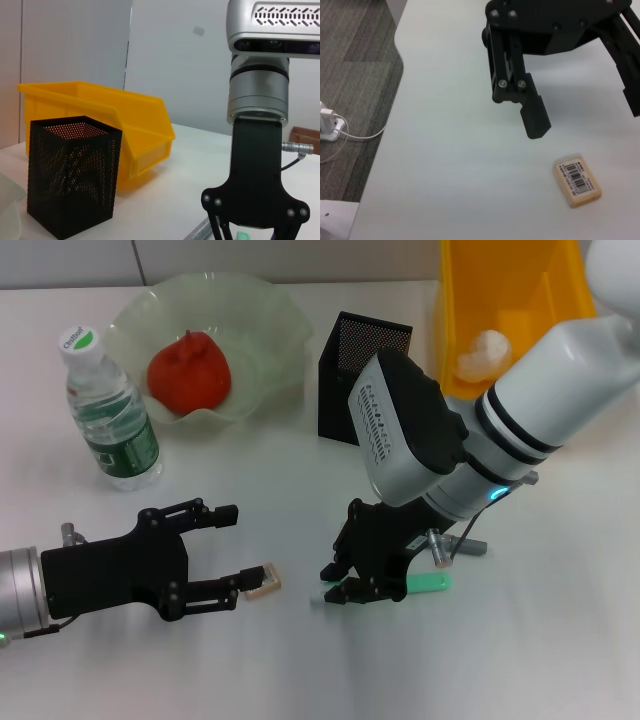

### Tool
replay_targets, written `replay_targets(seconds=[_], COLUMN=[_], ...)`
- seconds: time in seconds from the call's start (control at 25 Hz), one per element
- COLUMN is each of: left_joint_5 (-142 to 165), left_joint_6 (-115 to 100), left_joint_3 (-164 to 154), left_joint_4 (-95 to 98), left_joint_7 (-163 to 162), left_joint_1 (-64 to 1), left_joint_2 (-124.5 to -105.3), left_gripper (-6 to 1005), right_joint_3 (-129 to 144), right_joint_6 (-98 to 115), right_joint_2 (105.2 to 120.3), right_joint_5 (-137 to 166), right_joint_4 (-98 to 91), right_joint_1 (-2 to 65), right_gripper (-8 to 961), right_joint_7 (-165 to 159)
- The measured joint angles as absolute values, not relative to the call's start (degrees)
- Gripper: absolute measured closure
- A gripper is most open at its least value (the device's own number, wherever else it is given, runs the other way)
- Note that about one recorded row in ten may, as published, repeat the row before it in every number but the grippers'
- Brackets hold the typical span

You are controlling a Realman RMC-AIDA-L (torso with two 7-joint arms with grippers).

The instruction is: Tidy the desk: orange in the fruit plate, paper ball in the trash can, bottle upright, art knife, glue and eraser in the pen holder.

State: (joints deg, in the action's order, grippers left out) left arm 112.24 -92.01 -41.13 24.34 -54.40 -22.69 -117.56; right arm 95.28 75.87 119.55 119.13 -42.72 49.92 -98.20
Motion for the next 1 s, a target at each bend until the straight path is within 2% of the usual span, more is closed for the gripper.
replay_targets(seconds=[0.48,1.0], left_joint_5=[112.30,112.09], left_joint_6=[-92.02,-93.32], left_joint_3=[-41.13,-41.13], left_joint_4=[24.36,24.44], left_joint_7=[-54.40,-54.40], left_joint_1=[-22.59,-22.88], left_joint_2=[-117.37,-117.65], left_gripper=[190,191], right_joint_3=[86.26,66.54], right_joint_6=[81.14,88.11], right_joint_2=[119.26,119.20], right_joint_5=[119.31,114.73], right_joint_4=[-43.37,-42.40], right_joint_1=[49.05,42.85], right_gripper=[783,784], right_joint_7=[-96.59,-85.47])
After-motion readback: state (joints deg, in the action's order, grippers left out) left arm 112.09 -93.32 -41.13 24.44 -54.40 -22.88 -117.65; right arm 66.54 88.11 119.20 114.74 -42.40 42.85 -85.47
